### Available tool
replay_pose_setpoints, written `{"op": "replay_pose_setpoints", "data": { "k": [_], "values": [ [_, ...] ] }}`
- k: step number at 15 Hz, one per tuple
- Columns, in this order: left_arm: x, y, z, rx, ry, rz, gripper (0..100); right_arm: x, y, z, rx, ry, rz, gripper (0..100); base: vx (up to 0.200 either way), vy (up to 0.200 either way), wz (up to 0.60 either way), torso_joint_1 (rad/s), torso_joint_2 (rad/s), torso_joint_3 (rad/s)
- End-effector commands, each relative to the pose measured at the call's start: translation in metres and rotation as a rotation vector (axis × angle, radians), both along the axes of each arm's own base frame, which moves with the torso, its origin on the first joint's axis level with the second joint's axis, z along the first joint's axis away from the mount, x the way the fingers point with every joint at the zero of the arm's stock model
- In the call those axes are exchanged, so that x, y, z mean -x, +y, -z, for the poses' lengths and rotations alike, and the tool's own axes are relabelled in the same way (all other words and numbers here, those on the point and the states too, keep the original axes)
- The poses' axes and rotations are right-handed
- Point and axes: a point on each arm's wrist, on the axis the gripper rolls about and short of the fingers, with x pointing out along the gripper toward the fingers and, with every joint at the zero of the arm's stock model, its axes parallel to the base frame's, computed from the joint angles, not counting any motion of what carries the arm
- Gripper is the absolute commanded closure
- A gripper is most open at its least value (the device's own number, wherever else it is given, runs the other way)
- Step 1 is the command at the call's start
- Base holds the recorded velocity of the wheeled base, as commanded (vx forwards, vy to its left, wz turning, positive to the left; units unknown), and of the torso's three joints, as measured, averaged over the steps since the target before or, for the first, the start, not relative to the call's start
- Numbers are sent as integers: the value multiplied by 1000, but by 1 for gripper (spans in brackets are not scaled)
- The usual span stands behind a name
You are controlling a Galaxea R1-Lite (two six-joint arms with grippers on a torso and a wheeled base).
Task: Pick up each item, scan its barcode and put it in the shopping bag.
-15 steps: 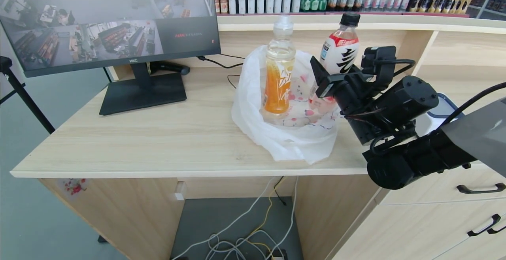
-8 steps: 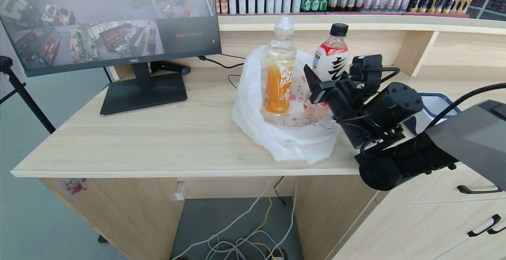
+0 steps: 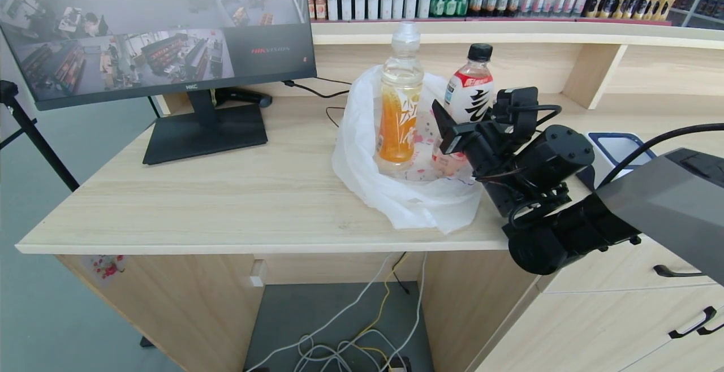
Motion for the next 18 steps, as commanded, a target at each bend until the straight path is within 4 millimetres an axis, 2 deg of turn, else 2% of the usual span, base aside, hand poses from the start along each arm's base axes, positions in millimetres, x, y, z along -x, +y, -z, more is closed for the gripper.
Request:
{"op": "replay_pose_setpoints", "data": {
  "k": [1,5,18],
  "values": [
    [0,0,0,0,0,2,0,-1,1,4,4,10,-1,100,0,0,0,0,0,0],
    [0,0,0,0,0,0,0,-1,1,12,16,35,-1,100,0,0,0,0,0,0],
    [0,0,0,-1,0,2,0,0,-2,10,12,38,-1,100,0,0,0,0,0,0]
  ]
}}
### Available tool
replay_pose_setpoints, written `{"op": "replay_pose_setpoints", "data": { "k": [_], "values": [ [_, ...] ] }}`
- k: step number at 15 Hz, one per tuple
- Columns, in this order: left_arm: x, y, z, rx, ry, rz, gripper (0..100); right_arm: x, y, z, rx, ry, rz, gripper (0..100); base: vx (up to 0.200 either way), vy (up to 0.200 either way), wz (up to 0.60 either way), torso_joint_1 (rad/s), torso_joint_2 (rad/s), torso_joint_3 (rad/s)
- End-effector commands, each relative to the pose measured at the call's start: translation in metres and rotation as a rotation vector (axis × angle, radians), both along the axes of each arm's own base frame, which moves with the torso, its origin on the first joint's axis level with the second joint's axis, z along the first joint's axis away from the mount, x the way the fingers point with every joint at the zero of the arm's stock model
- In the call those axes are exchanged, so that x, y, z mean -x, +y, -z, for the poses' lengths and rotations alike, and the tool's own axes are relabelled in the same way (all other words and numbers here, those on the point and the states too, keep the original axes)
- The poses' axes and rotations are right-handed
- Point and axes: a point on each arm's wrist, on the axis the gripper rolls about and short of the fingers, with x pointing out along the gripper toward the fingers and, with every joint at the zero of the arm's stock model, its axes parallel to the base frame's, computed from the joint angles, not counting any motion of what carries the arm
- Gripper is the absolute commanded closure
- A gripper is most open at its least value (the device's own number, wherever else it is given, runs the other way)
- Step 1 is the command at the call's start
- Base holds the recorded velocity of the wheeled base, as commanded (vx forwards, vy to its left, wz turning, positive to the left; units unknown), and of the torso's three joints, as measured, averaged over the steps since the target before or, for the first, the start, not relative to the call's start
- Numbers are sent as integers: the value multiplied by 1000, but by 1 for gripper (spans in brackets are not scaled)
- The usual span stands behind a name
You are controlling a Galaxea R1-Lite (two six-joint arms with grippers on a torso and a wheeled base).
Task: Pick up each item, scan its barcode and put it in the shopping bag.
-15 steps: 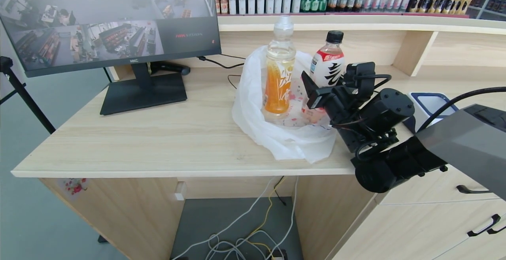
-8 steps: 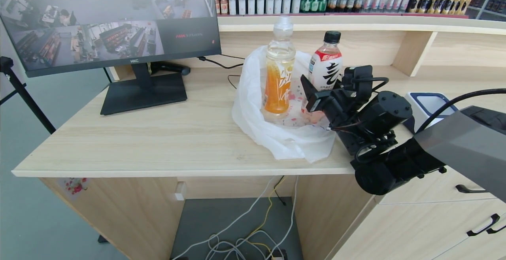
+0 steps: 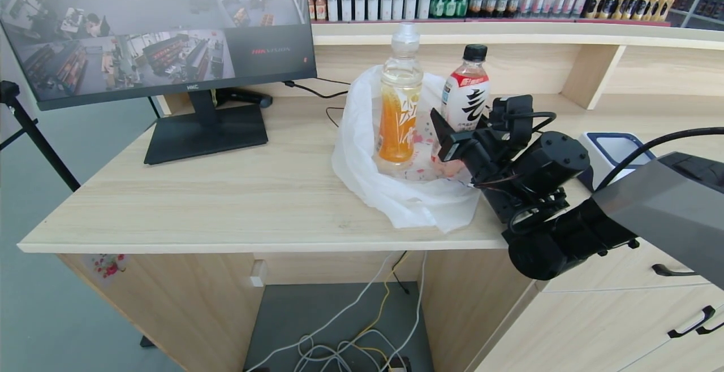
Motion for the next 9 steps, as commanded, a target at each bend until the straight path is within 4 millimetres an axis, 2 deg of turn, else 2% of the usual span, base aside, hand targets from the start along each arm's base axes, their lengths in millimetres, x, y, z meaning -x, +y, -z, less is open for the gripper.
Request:
{"op": "replay_pose_setpoints", "data": {
  "k": [1,6,8,9],
  "values": [
    [0,0,0,0,0,0,0,1,-1,-1,0,0,1,0,0,0,0,0,0,0],
    [0,0,0,1,0,0,0,9,-5,-12,-20,-12,-3,0,0,0,0,0,0,0],
    [0,0,0,1,0,0,0,17,-8,-15,-17,-5,-3,0,0,0,0,0,0,0],
    [0,0,0,1,0,0,0,27,-12,-21,-15,-3,-3,0,0,0,0,0,0,0]
  ]
}}
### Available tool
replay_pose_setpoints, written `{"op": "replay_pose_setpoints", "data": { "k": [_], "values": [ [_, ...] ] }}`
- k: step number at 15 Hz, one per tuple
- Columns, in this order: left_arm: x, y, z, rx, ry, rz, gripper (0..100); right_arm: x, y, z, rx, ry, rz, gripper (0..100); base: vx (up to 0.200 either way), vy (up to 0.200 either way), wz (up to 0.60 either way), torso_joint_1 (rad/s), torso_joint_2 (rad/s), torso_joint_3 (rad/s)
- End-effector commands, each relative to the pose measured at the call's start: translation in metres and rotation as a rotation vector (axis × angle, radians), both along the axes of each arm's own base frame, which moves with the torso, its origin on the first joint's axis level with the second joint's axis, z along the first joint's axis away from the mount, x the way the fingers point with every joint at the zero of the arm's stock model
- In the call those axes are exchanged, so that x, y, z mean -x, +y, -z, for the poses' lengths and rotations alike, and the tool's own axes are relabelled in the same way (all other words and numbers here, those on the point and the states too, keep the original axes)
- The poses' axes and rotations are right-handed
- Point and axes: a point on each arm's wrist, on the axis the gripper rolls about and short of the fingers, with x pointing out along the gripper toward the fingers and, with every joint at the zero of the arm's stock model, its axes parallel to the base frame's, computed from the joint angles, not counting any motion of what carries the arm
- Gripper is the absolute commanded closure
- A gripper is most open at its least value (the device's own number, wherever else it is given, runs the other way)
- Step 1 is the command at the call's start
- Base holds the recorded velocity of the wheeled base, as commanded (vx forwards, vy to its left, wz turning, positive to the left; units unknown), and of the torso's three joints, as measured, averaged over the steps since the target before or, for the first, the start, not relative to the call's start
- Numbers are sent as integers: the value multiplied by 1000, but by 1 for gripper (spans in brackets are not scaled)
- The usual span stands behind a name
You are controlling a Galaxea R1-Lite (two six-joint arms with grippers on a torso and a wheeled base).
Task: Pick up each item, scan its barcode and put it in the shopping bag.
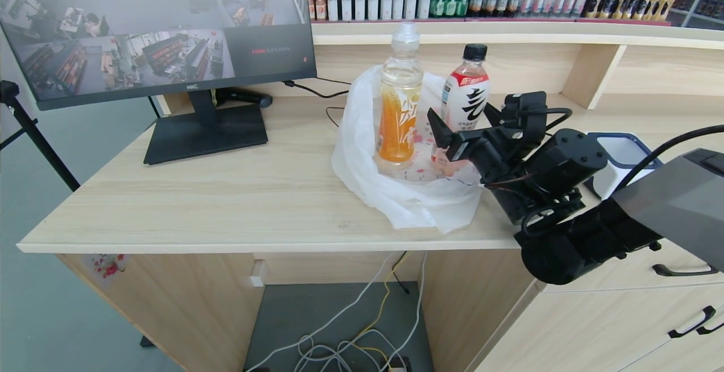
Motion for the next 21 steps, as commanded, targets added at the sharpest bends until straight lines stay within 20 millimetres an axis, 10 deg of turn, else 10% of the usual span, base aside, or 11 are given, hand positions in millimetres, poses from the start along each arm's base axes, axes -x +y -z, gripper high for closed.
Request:
{"op": "replay_pose_setpoints", "data": {
  "k": [1,11,21],
  "values": [
    [0,0,0,0,0,-1,0,20,-8,-18,-6,-20,0,0,0,0,0,0,0,0],
    [0,0,0,-32,1,1,0,135,-46,-38,15,24,-52,0,0,0,0,0,0,0],
    [0,0,0,-18,1,1,0,141,-48,-40,26,13,-47,0,0,-140,0,1,1,1]
  ]
}}
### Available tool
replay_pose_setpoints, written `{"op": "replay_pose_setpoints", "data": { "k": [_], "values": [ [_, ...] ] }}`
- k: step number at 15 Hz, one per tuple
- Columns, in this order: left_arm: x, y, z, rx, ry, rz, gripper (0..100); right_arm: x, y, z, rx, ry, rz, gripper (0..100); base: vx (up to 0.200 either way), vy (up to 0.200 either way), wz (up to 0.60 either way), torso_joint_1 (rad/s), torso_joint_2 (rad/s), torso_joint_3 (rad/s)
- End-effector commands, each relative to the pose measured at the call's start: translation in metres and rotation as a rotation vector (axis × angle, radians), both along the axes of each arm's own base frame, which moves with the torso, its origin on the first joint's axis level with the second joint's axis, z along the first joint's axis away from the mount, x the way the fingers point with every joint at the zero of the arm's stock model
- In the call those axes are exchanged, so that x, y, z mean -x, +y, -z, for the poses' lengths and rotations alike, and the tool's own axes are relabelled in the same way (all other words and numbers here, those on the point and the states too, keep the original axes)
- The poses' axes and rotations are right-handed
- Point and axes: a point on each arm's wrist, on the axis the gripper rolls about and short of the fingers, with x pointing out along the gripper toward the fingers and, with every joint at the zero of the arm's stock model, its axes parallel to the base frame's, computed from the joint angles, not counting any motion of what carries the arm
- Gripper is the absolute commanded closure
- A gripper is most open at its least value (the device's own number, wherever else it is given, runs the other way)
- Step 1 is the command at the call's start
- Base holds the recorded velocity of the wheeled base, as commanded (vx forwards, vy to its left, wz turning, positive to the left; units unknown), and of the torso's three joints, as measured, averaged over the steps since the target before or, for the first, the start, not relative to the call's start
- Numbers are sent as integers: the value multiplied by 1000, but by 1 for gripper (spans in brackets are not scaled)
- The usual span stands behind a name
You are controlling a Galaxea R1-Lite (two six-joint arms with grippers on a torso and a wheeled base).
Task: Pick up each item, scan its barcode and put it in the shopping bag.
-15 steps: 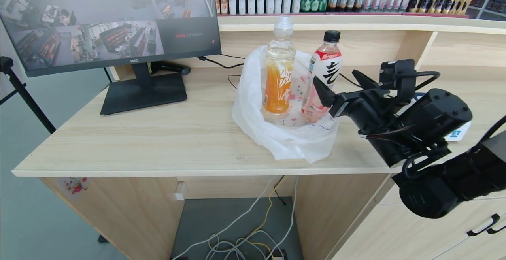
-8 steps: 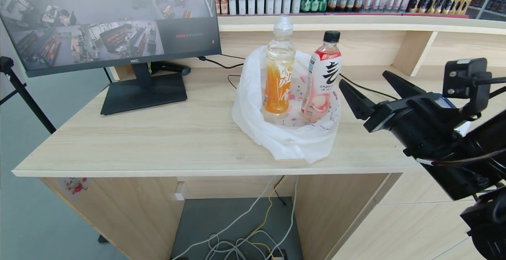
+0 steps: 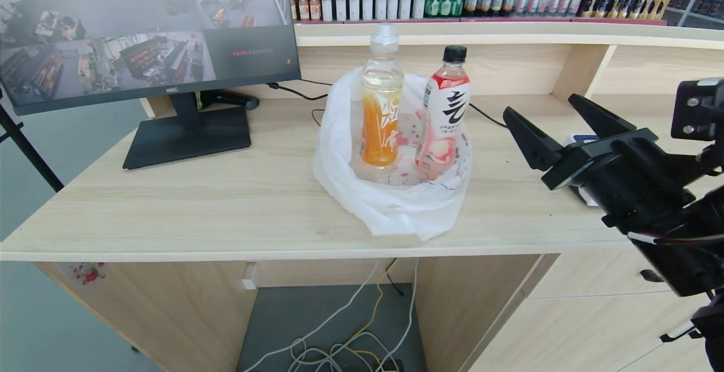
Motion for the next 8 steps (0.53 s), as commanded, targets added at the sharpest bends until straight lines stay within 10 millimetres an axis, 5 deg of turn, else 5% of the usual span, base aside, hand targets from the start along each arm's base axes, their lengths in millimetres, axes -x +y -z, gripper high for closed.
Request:
{"op": "replay_pose_setpoints", "data": {
  "k": [1,8],
  "values": [
    [0,0,0,3,0,0,0,-1,2,1,5,0,-5,0,0,-200,0,2,2,7],
    [0,0,0,23,-1,-1,0,4,-1,-6,0,-25,3,0,0,-200,0,3,-2,2]
  ]
}}
